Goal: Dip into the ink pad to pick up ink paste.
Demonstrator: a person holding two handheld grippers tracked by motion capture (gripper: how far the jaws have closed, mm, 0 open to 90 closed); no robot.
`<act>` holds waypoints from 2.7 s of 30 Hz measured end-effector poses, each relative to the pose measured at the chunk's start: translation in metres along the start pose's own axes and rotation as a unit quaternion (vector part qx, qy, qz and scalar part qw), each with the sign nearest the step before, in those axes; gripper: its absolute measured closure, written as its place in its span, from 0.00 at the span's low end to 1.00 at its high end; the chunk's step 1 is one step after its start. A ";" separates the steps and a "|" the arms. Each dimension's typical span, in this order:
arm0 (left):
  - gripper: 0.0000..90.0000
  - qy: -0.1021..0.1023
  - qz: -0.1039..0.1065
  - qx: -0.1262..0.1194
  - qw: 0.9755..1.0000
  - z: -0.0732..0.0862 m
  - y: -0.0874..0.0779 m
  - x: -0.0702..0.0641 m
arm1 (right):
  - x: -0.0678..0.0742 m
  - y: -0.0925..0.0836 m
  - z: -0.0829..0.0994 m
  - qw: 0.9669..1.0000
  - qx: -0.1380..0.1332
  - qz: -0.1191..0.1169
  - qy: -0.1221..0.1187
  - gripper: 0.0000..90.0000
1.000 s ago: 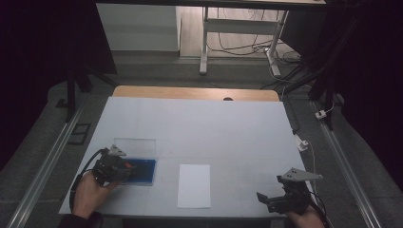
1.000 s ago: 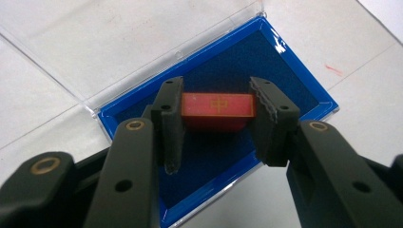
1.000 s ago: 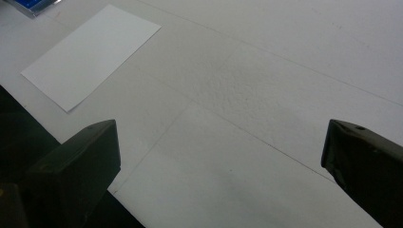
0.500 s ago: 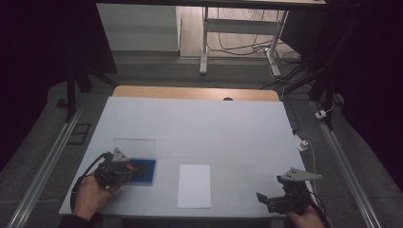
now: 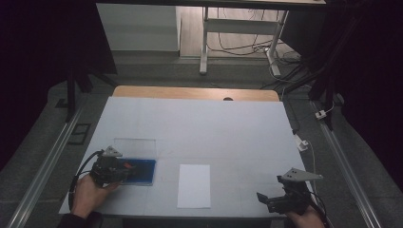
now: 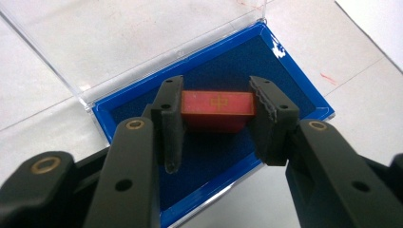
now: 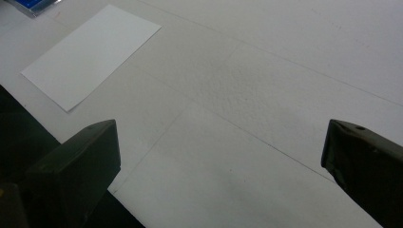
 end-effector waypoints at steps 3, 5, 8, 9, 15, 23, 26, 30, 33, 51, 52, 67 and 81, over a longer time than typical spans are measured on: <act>0.65 0.015 -0.015 0.005 1.000 -0.001 0.000 -0.003 | 0.000 0.000 0.000 1.000 0.000 -0.001 0.002 0.00; 0.65 0.030 -0.030 0.011 0.999 -0.001 0.001 -0.006 | 0.000 0.000 0.000 1.000 0.001 -0.001 0.000 0.00; 0.65 0.047 -0.050 0.017 0.998 -0.002 0.001 -0.010 | 0.000 0.001 0.000 1.000 0.001 -0.001 0.000 0.00; 0.65 0.045 -0.049 0.016 0.998 -0.002 0.001 -0.010 | 0.000 0.000 0.000 1.000 0.001 -0.001 0.001 0.00; 0.65 0.036 -0.037 0.019 0.999 -0.004 0.000 -0.007 | 0.000 0.000 0.000 1.000 0.000 -0.001 0.002 0.00; 0.65 0.023 -0.026 0.022 0.999 -0.005 -0.002 -0.004 | 0.000 0.000 0.000 1.000 0.000 -0.001 0.001 0.00; 0.65 0.022 -0.031 0.019 0.999 -0.006 -0.004 -0.004 | 0.000 0.000 0.000 1.000 0.000 0.000 0.002 0.00; 0.65 0.018 -0.027 0.000 0.999 -0.010 -0.009 -0.002 | 0.000 0.000 0.000 1.000 0.000 -0.002 0.003 0.00; 0.65 0.023 -0.029 -0.012 0.999 -0.011 -0.012 -0.001 | 0.000 0.000 0.000 1.000 0.001 0.000 0.001 0.00; 0.65 0.032 0.017 -0.015 0.999 -0.022 -0.017 -0.028 | 0.000 0.000 0.000 1.000 0.000 -0.002 0.003 0.00; 0.65 0.034 0.019 -0.019 0.999 -0.023 -0.017 -0.031 | 0.000 0.000 0.000 1.000 0.000 -0.003 0.003 0.00; 0.65 0.073 0.047 -0.050 0.995 -0.040 -0.024 -0.055 | -0.001 0.000 0.000 1.000 0.001 -0.002 0.004 0.00; 0.65 0.099 0.074 -0.056 0.991 -0.054 -0.022 -0.075 | -0.001 0.001 0.000 1.000 0.002 -0.004 0.007 0.00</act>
Point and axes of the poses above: each handheld gripper's, and its own axes: y roughly forward along the jaws, z roughly out of its underside, x roughly to its left, the point moved 7 cm from there along y, roughly forward along the jaws, and after that the axes turned 1 degree about y, right-handed, at the moved point
